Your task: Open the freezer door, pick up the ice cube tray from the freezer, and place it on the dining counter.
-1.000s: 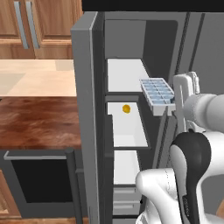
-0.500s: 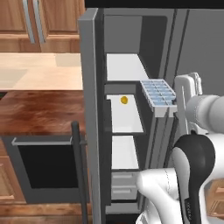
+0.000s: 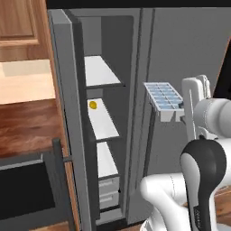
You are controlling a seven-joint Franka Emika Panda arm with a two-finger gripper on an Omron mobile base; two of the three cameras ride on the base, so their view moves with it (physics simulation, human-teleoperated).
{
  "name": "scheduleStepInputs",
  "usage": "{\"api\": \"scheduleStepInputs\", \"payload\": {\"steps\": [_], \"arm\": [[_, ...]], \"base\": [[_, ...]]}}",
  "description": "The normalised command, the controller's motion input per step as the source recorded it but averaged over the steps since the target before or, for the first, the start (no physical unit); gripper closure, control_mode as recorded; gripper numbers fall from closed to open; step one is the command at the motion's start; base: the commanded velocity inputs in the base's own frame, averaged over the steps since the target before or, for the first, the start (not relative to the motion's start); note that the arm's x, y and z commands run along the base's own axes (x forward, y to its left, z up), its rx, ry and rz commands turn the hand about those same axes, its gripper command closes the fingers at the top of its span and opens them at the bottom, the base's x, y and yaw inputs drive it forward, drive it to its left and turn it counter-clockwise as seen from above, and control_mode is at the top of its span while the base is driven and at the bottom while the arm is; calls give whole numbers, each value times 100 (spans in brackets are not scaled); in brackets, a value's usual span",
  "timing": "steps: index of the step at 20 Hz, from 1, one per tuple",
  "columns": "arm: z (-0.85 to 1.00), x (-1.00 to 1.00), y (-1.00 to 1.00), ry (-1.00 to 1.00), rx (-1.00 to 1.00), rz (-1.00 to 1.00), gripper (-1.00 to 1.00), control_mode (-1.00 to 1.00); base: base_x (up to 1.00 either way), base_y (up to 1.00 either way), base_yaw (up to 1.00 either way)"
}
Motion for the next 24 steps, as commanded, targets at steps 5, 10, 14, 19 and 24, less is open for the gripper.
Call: {"api": "scheduleStepInputs", "payload": {"steps": [5, 10, 14, 19, 24], "arm": [[0, 0, 0, 0, 0, 0, 100, 100], [0, 0, 0, 0, 0, 0, 100, 100], [0, 0, 0, 0, 0, 0, 100, 100], [0, 0, 0, 0, 0, 0, 100, 100], [0, 0, 0, 0, 0, 0, 100, 100]], "base": [[-25, -30, -65], [-7, -34, -73], [0, -23, -85], [2, -25, -85], [7, -24, -83]]}}
